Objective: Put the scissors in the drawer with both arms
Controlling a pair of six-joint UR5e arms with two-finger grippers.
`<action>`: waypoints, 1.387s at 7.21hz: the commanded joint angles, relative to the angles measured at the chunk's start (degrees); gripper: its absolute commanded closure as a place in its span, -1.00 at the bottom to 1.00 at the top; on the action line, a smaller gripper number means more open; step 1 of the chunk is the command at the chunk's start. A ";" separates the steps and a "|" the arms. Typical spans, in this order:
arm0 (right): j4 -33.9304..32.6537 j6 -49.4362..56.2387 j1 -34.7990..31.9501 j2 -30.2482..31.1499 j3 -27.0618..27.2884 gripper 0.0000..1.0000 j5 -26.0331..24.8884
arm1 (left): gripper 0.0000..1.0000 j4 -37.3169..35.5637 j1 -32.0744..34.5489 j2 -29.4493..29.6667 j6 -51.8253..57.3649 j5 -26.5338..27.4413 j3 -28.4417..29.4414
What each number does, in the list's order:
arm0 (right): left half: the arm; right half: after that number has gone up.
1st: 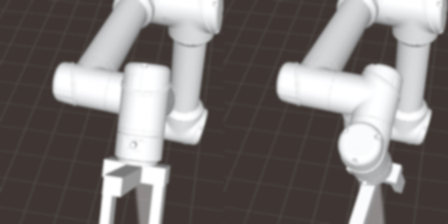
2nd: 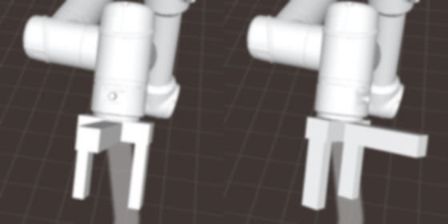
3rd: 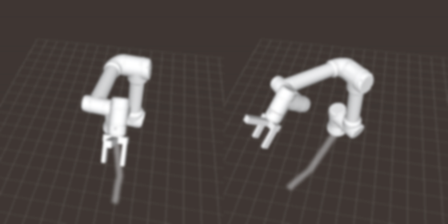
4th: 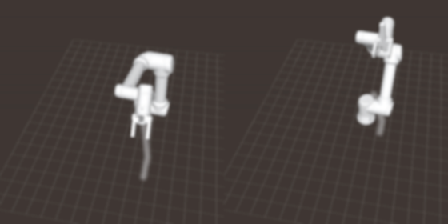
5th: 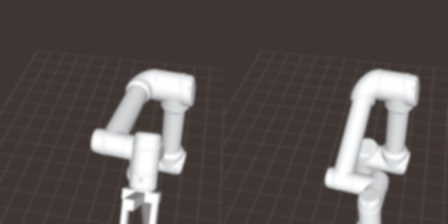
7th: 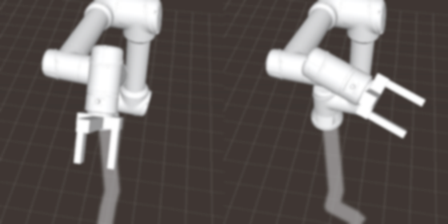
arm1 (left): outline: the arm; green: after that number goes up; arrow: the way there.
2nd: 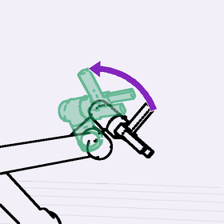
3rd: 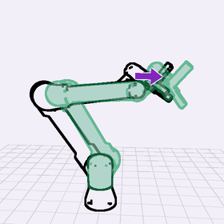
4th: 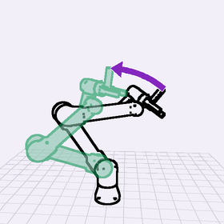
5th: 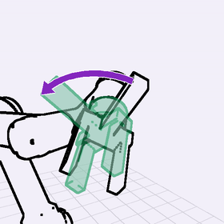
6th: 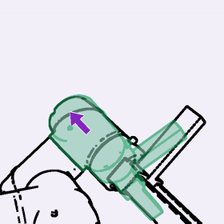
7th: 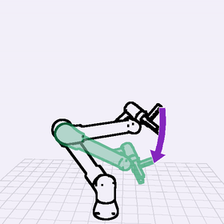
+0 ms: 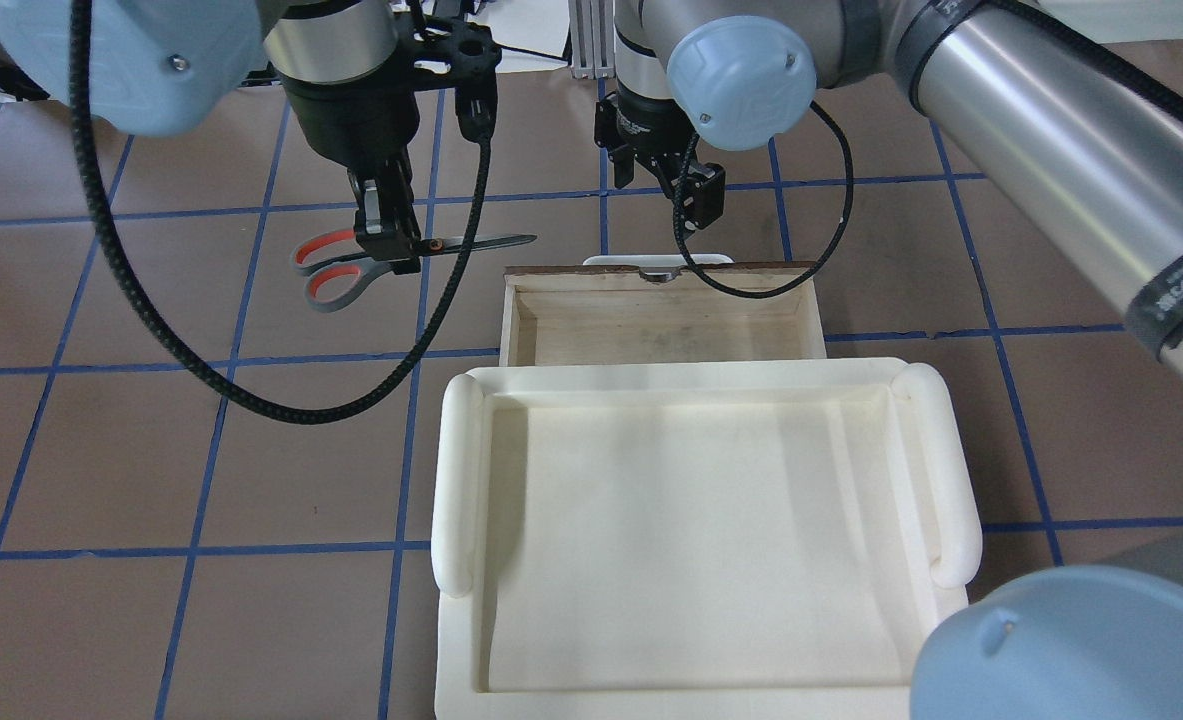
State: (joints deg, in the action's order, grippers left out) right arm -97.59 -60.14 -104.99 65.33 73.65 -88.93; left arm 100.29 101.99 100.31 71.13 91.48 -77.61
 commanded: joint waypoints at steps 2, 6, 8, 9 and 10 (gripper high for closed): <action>1.34 29.91 5.22 5.75 0.53 -1.00 -0.37 | 0.85 -2.72 4.25 3.30 -3.78 -2.00 0.00; 7.14 55.25 8.66 13.58 2.29 -1.00 -4.46 | 0.89 -8.51 10.67 9.71 -6.08 -6.05 0.09; 7.24 56.36 8.14 16.22 2.98 -1.00 -5.11 | 0.90 -11.86 14.79 13.40 -9.04 -5.79 0.09; 7.15 56.45 8.22 16.66 4.12 -1.00 -4.94 | 0.94 -12.13 16.47 14.12 -9.60 -5.61 0.09; 7.15 56.36 8.05 17.10 4.30 -1.00 -4.24 | 0.95 -12.05 16.74 14.39 -9.25 -6.13 0.00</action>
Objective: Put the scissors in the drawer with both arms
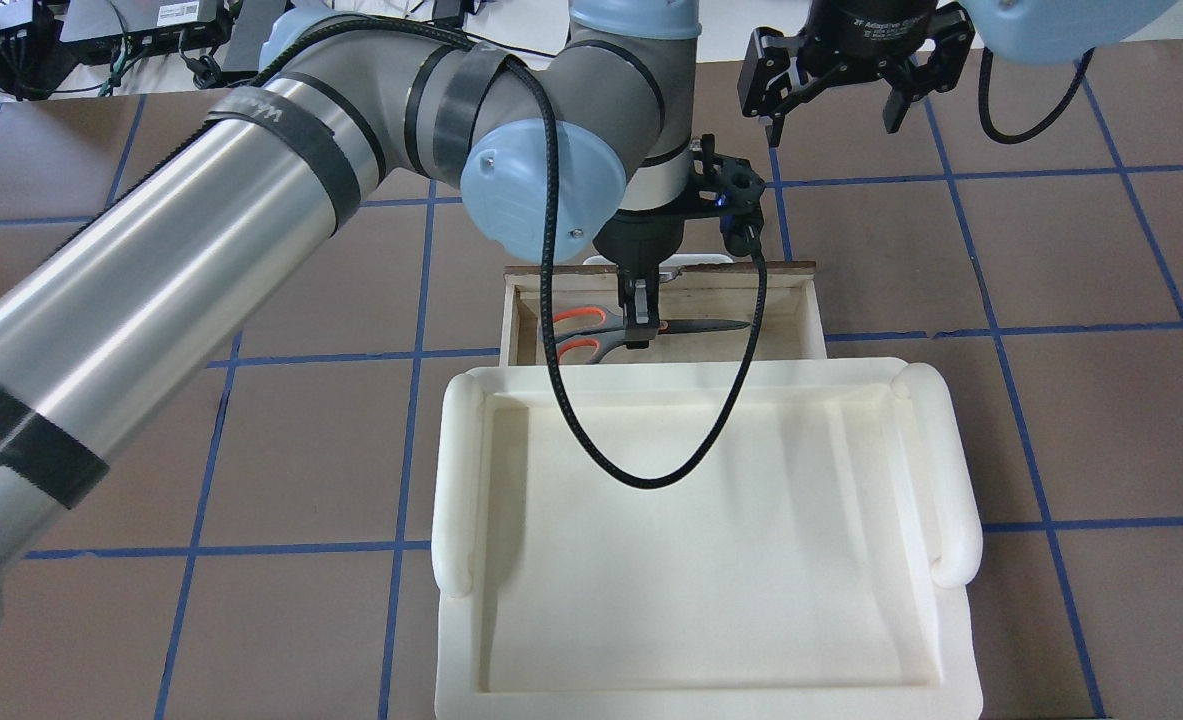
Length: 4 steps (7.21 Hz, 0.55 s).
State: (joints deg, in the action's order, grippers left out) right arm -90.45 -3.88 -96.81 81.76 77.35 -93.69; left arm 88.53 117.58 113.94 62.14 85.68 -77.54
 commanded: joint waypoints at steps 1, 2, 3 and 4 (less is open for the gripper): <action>0.09 0.10 0.12 0.69 0.69 -1.00 2.01 | 0.95 -0.20 1.33 1.02 -0.44 -0.33 -0.33; 0.01 0.19 0.30 0.60 0.69 -1.00 2.11 | 0.96 -0.37 1.42 1.02 -0.35 -0.25 -1.37; 0.01 0.19 0.74 0.51 0.69 -1.00 2.89 | 0.95 -0.46 1.51 0.94 -0.70 -0.25 -1.73; 0.09 0.19 1.70 0.51 0.69 -1.00 3.25 | 0.89 -0.38 1.77 0.94 -1.14 -0.07 -1.73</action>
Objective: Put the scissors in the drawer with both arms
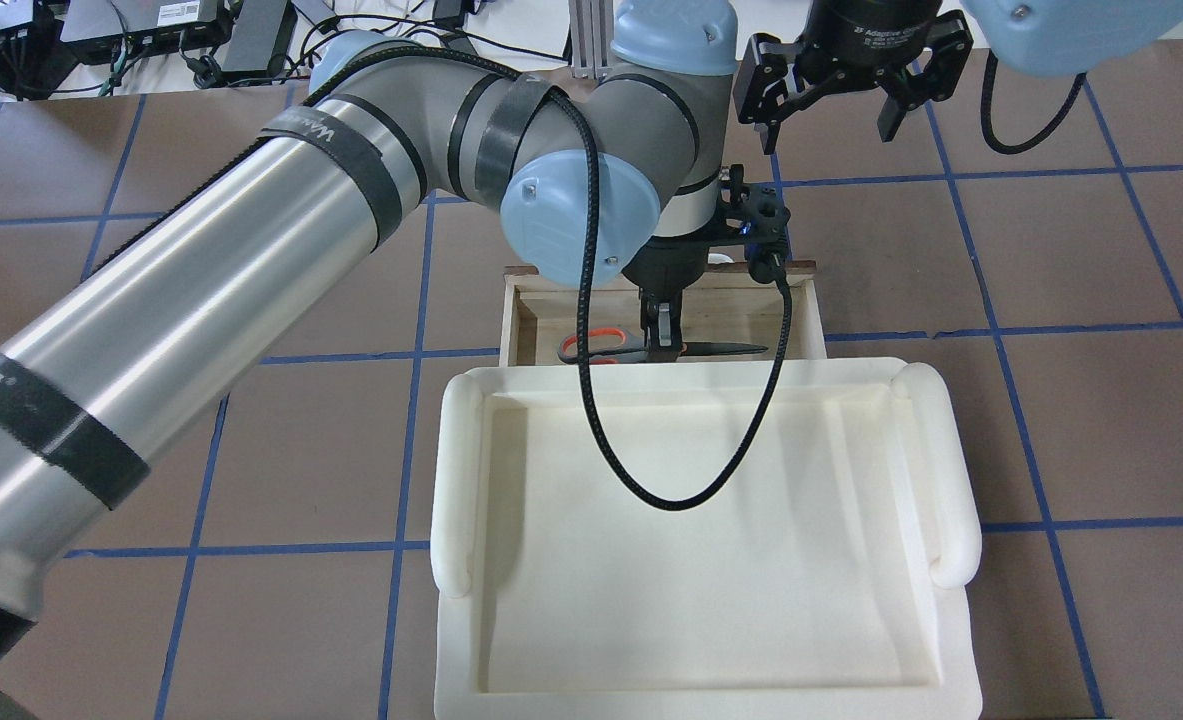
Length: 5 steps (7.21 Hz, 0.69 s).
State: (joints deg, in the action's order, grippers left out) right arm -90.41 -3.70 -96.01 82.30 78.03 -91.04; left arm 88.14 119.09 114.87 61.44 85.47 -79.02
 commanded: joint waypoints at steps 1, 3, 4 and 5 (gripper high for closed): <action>0.15 0.01 1.43 0.05 0.02 -1.00 0.60 | -0.01 -0.07 0.27 0.09 -0.53 0.05 -0.43; 1.28 0.01 1.44 0.23 0.02 -1.00 1.56 | -1.00 0.01 0.53 -0.52 -0.27 0.58 -0.43; 2.16 0.01 1.44 0.84 0.02 -1.00 1.31 | -1.00 0.01 0.62 -0.44 -0.27 0.67 -0.43; 3.74 0.01 1.53 1.10 0.02 -1.00 1.22 | -1.00 -0.07 0.71 -0.70 -0.18 0.75 -0.43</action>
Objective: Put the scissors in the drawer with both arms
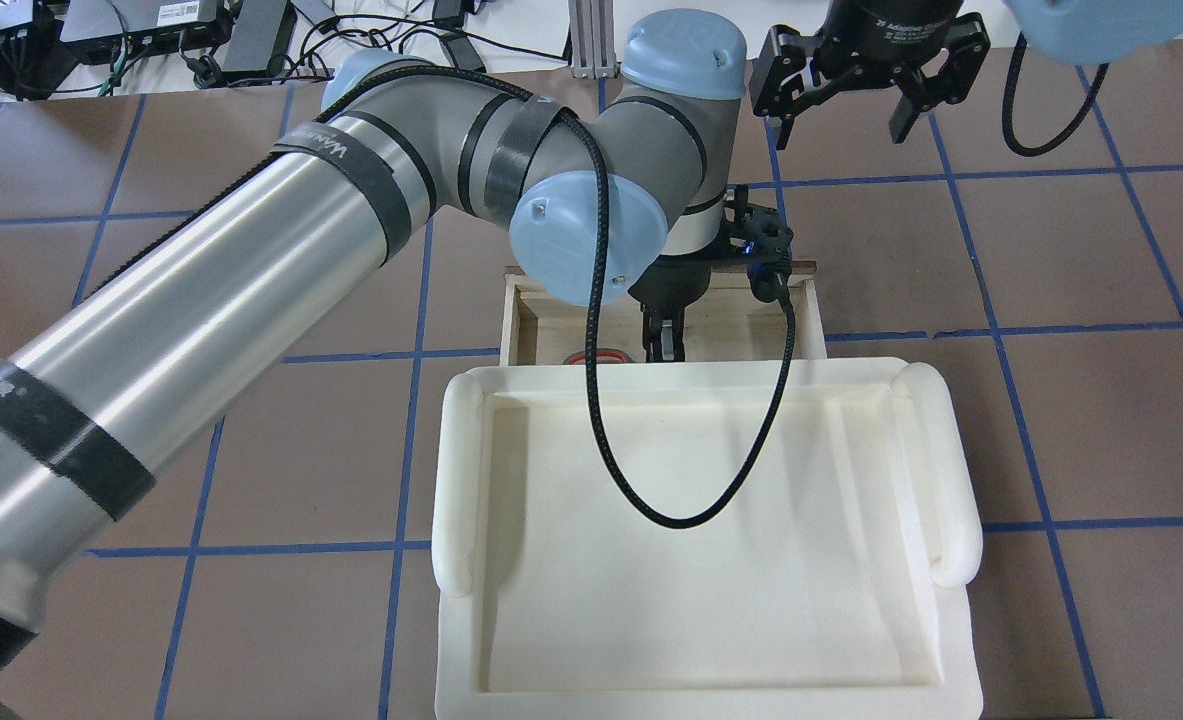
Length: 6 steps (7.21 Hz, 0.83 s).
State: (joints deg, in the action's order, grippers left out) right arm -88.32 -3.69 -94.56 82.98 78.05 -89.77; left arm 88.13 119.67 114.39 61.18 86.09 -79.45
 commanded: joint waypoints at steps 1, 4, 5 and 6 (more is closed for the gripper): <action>1.92 0.00 0.00 0.60 0.09 -1.00 0.04 | -1.00 -0.07 0.04 -1.53 0.08 0.04 0.08; 1.66 -0.09 0.17 0.60 0.09 -1.00 -0.14 | -1.00 -3.92 -4.42 -5.83 -2.71 0.31 0.43; 1.65 -0.09 0.26 0.60 0.09 -1.00 -0.14 | -1.00 -4.81 -7.67 -7.85 -5.09 0.39 0.52; 1.57 -0.09 0.35 0.60 0.09 -1.00 0.38 | -1.00 -4.90 -12.57 -10.04 -8.68 0.31 0.35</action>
State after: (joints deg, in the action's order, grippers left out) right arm -86.68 -3.78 -94.33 83.59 78.13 -89.77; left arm 83.80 112.04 106.86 56.19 86.42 -79.03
